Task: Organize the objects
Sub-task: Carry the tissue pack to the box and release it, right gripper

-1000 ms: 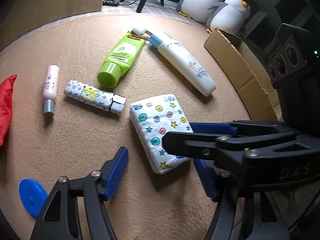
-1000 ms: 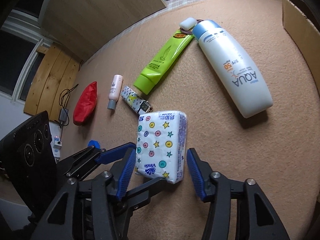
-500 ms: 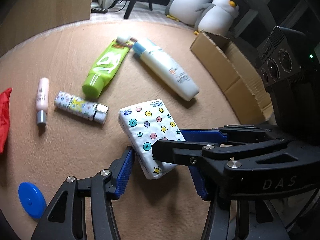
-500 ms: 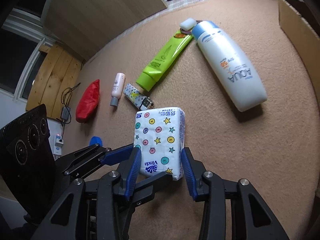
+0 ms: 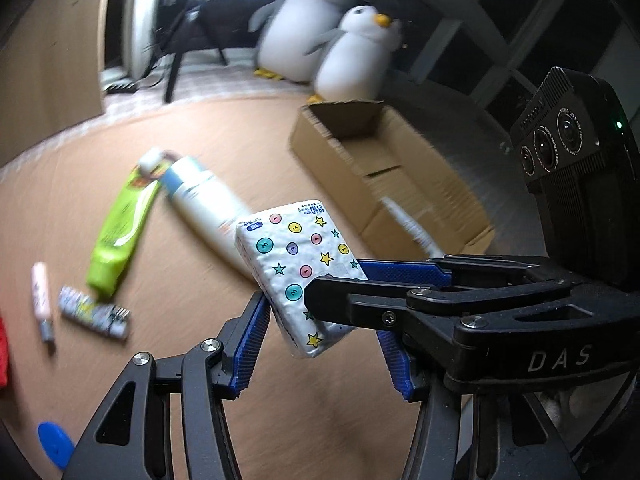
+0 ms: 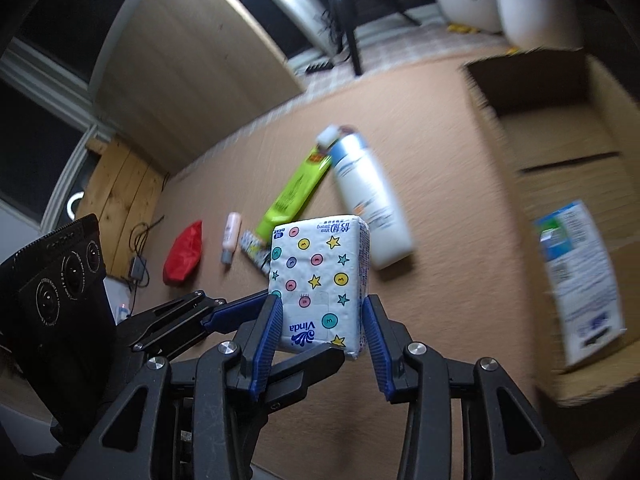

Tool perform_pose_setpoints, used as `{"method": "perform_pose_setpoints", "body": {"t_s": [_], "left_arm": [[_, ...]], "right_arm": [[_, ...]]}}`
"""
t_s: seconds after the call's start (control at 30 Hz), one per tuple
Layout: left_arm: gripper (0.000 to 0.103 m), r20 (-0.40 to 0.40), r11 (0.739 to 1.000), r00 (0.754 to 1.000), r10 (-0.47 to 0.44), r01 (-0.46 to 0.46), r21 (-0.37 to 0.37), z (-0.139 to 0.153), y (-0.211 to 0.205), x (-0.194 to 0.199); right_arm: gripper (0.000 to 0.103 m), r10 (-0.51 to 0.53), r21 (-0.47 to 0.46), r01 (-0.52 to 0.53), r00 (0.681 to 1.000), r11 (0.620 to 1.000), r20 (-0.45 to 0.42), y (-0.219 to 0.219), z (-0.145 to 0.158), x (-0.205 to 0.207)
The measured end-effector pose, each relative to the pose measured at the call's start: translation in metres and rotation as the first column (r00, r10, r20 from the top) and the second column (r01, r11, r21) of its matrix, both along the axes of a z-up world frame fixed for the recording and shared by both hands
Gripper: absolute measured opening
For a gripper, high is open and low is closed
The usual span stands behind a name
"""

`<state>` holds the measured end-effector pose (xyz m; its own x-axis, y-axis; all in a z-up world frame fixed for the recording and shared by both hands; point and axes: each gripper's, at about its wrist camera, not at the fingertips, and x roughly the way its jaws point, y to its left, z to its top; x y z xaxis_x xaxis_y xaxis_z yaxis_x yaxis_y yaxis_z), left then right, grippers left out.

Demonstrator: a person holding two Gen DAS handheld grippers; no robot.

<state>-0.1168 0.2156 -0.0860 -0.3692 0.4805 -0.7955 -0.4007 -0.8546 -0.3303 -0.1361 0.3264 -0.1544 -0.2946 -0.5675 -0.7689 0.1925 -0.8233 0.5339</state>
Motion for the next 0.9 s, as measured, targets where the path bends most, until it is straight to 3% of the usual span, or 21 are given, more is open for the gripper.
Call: {"method": "perform_pose_setpoints", "body": {"t_s": [0.23,0.53,0.9], "left_arm": [[0.057,-0.032,0.996,0.996,-0.082,0.083,0.02,0.014,0.058,-0.013],[0.056,-0.043,0.986,0.986,-0.162,0.164,0.027,0.011,0.129,-0.028],[0.056,-0.032,0.977,0.977,-0.209,0.21,0.03,0.001,0.171,-0.034]], "right_arm": [[0.038,-0.078,0.02,0.079,0.996,0.997,-0.043,0.051,0.018,0.0],[0.038,-0.177,0.046,0.18,0.982,0.983,-0.06,0.118,0.023,-0.003],[0.038,-0.235,0.071,0.239,0.971,0.969,-0.052,0.162,0.016,-0.002]]}}
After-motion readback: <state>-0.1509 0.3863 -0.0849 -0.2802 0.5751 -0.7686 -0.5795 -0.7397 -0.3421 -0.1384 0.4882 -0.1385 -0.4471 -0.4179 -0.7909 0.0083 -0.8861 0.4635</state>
